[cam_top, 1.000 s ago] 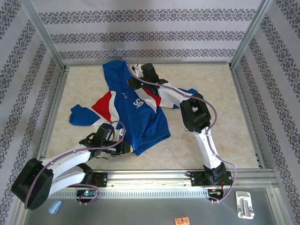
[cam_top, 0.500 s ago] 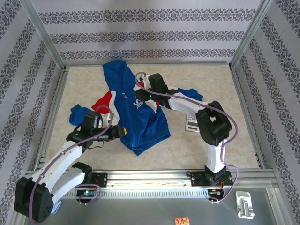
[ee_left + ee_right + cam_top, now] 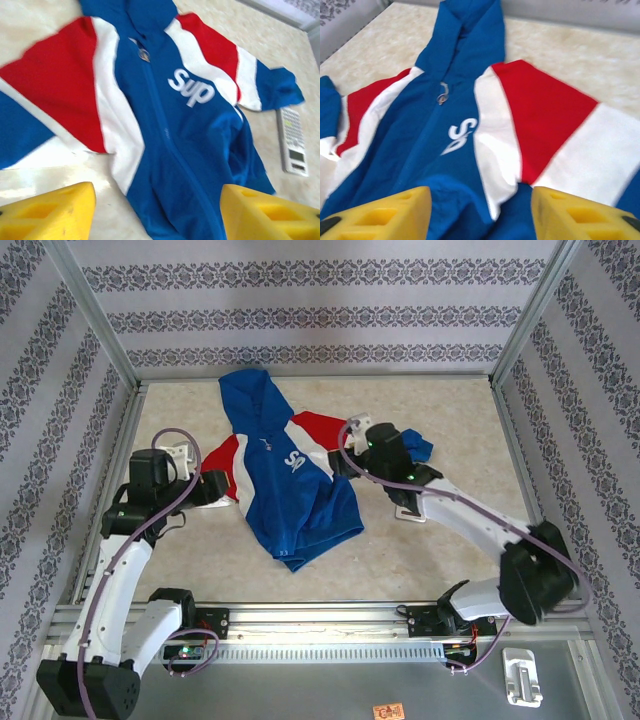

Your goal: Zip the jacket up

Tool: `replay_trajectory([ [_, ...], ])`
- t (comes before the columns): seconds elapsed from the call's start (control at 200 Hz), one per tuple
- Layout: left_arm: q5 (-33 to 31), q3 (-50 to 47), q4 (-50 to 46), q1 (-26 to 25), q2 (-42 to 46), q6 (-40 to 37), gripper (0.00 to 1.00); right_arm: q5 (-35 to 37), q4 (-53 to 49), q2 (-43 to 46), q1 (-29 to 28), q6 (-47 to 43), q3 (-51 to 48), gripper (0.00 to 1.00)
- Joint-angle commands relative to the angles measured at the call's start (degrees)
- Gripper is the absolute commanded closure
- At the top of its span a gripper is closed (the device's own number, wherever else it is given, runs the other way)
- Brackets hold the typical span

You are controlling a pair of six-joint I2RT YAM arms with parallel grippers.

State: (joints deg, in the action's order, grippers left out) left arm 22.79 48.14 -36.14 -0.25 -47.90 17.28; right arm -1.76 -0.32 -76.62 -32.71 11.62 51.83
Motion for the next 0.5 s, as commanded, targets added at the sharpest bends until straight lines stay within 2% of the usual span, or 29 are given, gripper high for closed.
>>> replay_trajectory([
  [0.0, -7.6, -0.5, -0.4, 1.1, 3.6, -4.6, 0.30, 7.4, -1.5, 8.3, 0.9, -0.5, -5.5, 0.39],
  [0.145, -10.5, -7.4, 6.3, 1.3, 11.9, -4.5, 0.29, 13.0, -2.5, 20.7, 1.6, 0.6, -14.1, 0.33],
  [0.24, -12.5, -14.1, 12.0, 1.3, 18.4, -4.6, 0.27, 18.4, -2.5, 28.7, 2.2, 1.0, -20.3, 0.25],
  [0.305, -15.5, -18.2, 14.8, 1.3, 22.0, -4.3, 0.20, 22.0, -2.2, 34.3, 3.0, 0.7, -24.1, 0.18],
  [0.375, -18.9, -22.3, 18.2, 1.4, 24.9, -4.1, 0.01, 25.7, -0.6, 40.0, 4.1, -0.6, -28.2, 0.10],
  [0.435, -20.4, -25.4, 22.0, 1.4, 26.1, -4.3, 0.00, 27.7, 2.2, 43.9, 5.6, -2.6, -31.6, 0.03],
  [0.495, -20.8, -27.6, 25.7, 1.4, 26.1, -5.0, 0.00, 28.8, 3.9, 45.6, 8.2, -3.8, -34.9, 0.02],
])
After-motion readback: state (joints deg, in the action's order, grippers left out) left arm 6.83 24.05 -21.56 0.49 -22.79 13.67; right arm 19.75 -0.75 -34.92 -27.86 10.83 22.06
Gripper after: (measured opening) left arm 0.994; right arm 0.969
